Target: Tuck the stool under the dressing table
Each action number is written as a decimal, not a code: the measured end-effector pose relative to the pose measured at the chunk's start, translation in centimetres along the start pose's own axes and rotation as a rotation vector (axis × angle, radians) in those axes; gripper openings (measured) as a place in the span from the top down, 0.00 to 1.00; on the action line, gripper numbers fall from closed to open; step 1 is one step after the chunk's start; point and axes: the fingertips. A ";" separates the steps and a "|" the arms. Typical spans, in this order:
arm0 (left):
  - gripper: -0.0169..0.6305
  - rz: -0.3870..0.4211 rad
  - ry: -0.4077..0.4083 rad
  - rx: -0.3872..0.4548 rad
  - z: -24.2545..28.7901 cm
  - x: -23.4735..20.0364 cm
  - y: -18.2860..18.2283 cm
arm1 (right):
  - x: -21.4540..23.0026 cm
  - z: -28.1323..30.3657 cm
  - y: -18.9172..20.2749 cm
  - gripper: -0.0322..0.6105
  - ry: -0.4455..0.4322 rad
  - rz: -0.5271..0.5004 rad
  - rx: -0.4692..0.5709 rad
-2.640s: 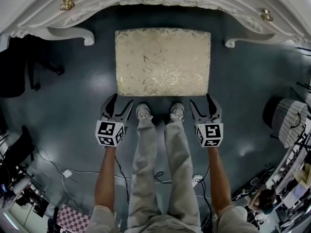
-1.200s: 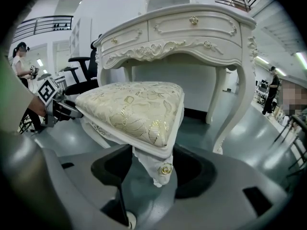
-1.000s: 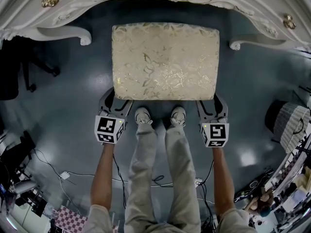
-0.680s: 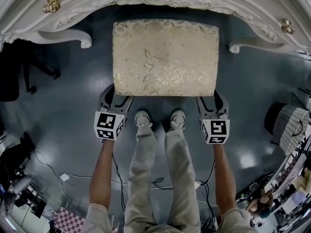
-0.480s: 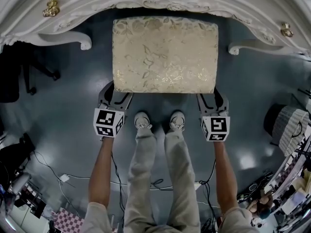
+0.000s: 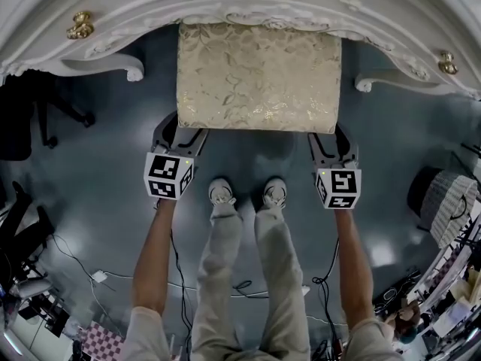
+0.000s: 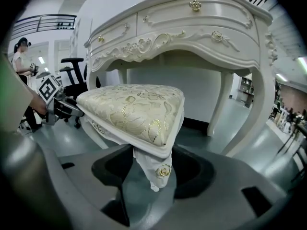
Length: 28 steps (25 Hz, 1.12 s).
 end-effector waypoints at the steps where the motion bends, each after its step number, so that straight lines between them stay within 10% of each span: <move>1: 0.54 0.001 -0.001 0.001 0.2 -0.2 -0.2 | 0.1 0.3 -0.2 0.55 -0.001 -0.002 0.002; 28: 0.54 0.018 -0.032 0.042 6.3 -6.5 -7.6 | 3.7 9.0 -7.2 0.55 0.010 -0.034 0.073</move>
Point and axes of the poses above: the fingertips, and each gripper's own axes: z forward along the fingers, x to its right, y out of its underside, and after that the axes turned 10 degrees about y, right-handed
